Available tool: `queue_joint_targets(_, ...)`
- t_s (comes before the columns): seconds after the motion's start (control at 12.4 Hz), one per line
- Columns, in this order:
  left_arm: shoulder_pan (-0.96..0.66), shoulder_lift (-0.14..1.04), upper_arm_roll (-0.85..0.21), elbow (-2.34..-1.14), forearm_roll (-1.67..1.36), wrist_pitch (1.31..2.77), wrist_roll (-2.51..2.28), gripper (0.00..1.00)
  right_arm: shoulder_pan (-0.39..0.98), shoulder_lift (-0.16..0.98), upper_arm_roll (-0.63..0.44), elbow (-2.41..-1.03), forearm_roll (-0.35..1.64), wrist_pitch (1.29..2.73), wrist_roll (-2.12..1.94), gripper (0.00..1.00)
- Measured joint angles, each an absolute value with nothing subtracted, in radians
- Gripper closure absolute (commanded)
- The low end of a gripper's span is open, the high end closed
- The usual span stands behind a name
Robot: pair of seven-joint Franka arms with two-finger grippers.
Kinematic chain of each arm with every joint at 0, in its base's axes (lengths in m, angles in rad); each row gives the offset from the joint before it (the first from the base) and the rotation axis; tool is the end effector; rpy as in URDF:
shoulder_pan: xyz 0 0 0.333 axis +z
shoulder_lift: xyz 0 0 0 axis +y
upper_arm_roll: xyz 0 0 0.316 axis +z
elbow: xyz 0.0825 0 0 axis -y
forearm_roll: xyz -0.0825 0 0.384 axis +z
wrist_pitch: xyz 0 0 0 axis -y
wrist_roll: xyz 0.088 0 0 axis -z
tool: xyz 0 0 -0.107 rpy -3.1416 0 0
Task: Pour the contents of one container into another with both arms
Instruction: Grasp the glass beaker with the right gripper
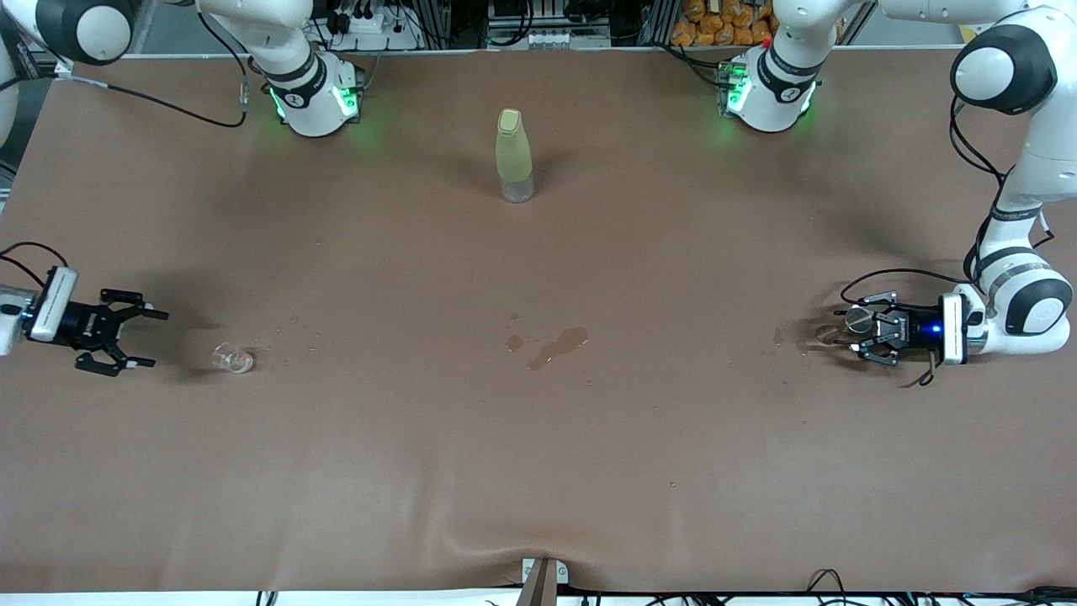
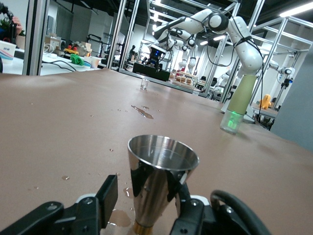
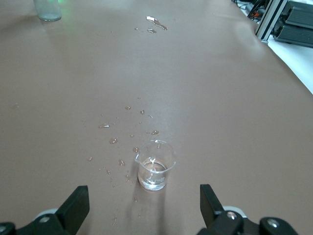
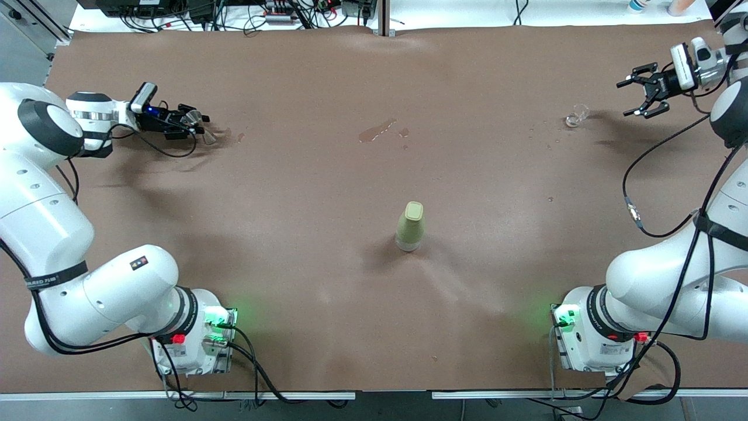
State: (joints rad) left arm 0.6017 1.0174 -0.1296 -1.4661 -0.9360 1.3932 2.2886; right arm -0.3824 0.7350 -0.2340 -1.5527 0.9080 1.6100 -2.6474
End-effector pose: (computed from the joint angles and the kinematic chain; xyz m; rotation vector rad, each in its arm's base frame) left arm 0.5782 0.1968 0.0926 1.3731 -1.1478 0.9093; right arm 0.5817 -0.2880 0.2110 -1.6128 -1.8044 -0.9435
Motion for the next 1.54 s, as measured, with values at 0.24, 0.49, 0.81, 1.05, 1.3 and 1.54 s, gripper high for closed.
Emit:
queue_joint_targets(0.24,0.602,1.02,-0.129,-1.466,-0.936,1.393,2.313,0.41,-0.399,0.803,-0.236,-1.554,0.987,1.573,-2.711,0.0)
queue_joint_targets(0.49,0.604,1.037,-0.128,-1.467,-0.936,1.393,2.338,0.41,-0.406,0.876,-0.237,-1.554,1.088,1.529,-2.735,0.0)
queue_joint_targets(0.81,0.605,1.052,-0.128,-1.466,-0.936,1.393,2.36,0.42,-0.434,0.962,-0.238,-1.551,1.211,1.484,-2.76,0.0)
queue_joint_targets(1.05,0.612,1.052,-0.127,-1.466,-0.936,1.393,2.361,0.42,-0.451,0.991,-0.238,-1.547,1.273,1.461,-2.763,0.0)
queue_joint_targets(1.3,0.62,1.052,-0.127,-1.466,-0.936,1.393,2.361,0.44,-0.452,1.015,-0.238,-1.546,1.325,1.436,-2.773,0.0)
queue_joint_targets(1.54,0.621,1.052,-0.128,-1.465,-0.936,1.393,2.362,0.59,-0.452,1.033,-0.238,-1.542,1.359,1.427,-2.783,0.0)
